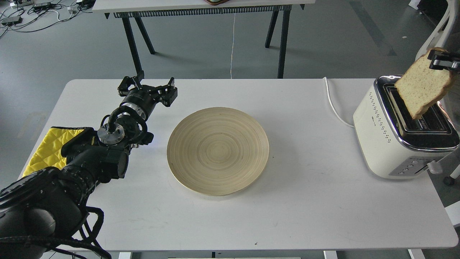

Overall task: Put bread in toaster with right arm
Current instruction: 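Lower the held bread slice into the toaster slot with the right gripper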

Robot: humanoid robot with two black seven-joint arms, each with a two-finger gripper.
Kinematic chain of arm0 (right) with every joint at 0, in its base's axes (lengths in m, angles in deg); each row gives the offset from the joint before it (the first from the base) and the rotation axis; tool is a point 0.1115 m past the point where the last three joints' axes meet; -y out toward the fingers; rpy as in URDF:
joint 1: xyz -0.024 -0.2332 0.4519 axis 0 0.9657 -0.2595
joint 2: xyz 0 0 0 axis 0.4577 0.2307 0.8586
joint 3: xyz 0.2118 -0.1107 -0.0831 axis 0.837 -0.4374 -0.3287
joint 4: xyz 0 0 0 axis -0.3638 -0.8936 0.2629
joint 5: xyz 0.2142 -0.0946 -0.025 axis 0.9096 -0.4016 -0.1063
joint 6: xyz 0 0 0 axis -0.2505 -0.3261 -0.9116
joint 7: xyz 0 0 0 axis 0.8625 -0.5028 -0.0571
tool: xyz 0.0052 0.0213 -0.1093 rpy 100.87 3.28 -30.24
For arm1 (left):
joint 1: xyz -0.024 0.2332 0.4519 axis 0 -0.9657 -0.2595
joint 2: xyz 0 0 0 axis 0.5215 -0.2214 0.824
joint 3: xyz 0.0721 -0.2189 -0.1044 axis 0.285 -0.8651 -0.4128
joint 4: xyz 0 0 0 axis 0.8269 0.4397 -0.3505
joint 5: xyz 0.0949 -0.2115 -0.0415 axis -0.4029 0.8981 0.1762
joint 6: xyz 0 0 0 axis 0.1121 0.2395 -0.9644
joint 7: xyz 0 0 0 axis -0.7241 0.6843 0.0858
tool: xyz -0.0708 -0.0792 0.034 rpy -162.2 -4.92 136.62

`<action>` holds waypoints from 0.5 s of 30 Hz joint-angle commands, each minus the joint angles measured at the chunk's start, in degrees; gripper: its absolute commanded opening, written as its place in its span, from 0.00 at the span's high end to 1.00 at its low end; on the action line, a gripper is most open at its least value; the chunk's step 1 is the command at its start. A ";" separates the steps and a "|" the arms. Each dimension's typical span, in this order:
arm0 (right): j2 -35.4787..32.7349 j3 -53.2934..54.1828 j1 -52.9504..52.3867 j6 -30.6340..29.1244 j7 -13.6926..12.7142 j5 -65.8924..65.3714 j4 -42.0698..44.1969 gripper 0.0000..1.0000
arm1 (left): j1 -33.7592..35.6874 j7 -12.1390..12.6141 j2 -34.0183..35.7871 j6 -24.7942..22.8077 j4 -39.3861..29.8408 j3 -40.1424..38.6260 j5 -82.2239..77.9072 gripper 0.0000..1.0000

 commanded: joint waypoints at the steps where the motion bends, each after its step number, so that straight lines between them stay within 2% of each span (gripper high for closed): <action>1: 0.48 0.22 1.56 1.22 -0.30 0.09 -0.64 0.93 | 0.00 -0.06 0.00 0.00 0.00 0.00 0.00 0.00; 8: 0.48 0.30 2.26 1.57 -0.30 0.53 -1.08 0.93 | 0.00 0.02 0.00 0.00 0.00 0.00 0.00 0.00; 10: 0.48 0.30 2.35 1.66 -0.30 0.88 -1.17 0.90 | 0.00 -0.06 0.00 0.00 0.00 0.00 0.00 0.00; 11: 0.57 0.30 2.35 1.75 -0.30 1.14 -1.26 0.80 | 0.00 0.02 0.00 0.00 0.00 0.00 0.00 0.00; 13: 0.57 0.39 2.44 2.19 -0.13 1.76 -1.87 0.52 | 0.00 0.03 0.00 0.00 0.00 0.00 0.00 0.00; 15: 0.57 0.48 2.62 4.02 -0.13 2.98 -2.05 0.36 | 0.00 0.03 0.00 0.00 0.00 0.00 0.00 0.00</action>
